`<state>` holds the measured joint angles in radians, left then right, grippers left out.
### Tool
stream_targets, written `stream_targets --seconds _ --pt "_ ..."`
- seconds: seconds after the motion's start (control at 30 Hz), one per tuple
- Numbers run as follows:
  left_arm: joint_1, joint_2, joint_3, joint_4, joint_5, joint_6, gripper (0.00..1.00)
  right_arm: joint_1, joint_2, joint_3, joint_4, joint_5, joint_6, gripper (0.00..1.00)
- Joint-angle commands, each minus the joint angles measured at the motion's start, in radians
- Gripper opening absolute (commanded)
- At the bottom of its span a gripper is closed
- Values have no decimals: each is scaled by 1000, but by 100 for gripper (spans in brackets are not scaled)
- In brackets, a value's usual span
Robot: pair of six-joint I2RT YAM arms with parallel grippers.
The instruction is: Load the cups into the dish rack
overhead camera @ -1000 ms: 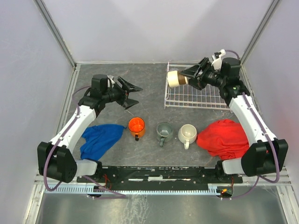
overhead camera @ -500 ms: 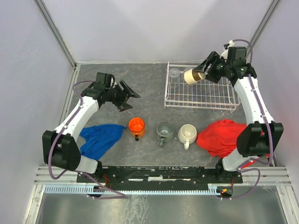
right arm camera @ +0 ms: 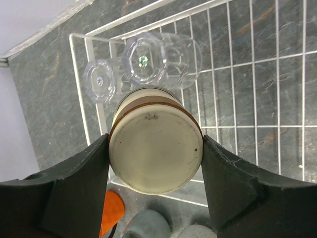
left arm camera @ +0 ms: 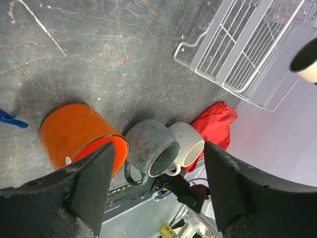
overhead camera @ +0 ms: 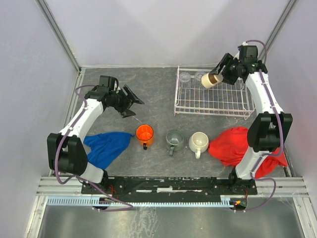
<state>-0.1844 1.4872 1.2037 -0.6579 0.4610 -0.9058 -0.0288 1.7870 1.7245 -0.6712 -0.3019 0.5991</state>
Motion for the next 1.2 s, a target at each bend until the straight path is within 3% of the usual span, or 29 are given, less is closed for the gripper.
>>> stream_targets --seconds 0.0,0.67,1.17 --pt "21 28 61 -17 -9 67 78 -15 38 103 25 60 -34 19" --pt "33 118 177 -85 -77 113 77 20 261 424 -147 376 -276 16" --pt "33 91 144 -92 -108 96 77 87 369 459 -150 511 -375 15"
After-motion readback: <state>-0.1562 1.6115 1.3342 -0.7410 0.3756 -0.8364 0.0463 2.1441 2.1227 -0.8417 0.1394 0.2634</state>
